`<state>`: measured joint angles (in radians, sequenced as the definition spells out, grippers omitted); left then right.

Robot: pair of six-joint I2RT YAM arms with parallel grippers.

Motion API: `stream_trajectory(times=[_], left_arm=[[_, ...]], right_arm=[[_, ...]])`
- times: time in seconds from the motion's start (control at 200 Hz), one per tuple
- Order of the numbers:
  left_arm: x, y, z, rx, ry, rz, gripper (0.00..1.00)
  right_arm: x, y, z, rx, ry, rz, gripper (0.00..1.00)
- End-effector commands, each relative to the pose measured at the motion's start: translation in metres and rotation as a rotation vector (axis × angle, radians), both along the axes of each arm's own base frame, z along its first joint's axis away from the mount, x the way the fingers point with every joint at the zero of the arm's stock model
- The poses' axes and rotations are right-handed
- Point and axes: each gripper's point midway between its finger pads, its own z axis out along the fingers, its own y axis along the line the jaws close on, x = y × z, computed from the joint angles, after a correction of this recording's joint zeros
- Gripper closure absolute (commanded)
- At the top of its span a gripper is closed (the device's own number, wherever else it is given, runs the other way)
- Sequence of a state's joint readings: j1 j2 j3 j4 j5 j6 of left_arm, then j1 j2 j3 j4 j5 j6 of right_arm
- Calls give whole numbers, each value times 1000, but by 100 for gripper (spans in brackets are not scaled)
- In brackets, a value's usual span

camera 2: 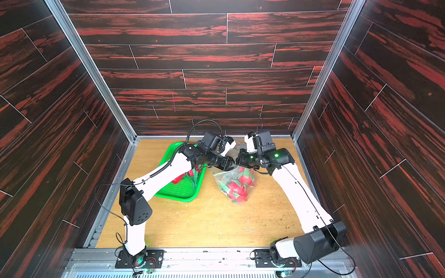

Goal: Open the zip-top bag and take out the dragon fruit
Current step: Pick up the dragon fruit from the zipper food storage bag.

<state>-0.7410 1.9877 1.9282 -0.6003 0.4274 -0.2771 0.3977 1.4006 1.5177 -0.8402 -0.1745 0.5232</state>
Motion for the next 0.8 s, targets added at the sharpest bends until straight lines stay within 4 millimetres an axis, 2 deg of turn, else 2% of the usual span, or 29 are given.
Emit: stream_trajectory(times=[0.0,0.205,0.581,0.797], left_arm=[[16,-10,5,-47,-80,25,61],[33,-19,-10,-46,-97,52,57],[33,-37,-33,-31,-76,-4,48],[39,-48,-40,-44,-77,-3,48]], right_arm=[[-3,-1,0,5,-3,-14,100],[-1,-7,-10,-27,5,-47,100],[2,-18,-19,-92,-1,-77,100],[3,-18,-19,-94,-3,-78,100]])
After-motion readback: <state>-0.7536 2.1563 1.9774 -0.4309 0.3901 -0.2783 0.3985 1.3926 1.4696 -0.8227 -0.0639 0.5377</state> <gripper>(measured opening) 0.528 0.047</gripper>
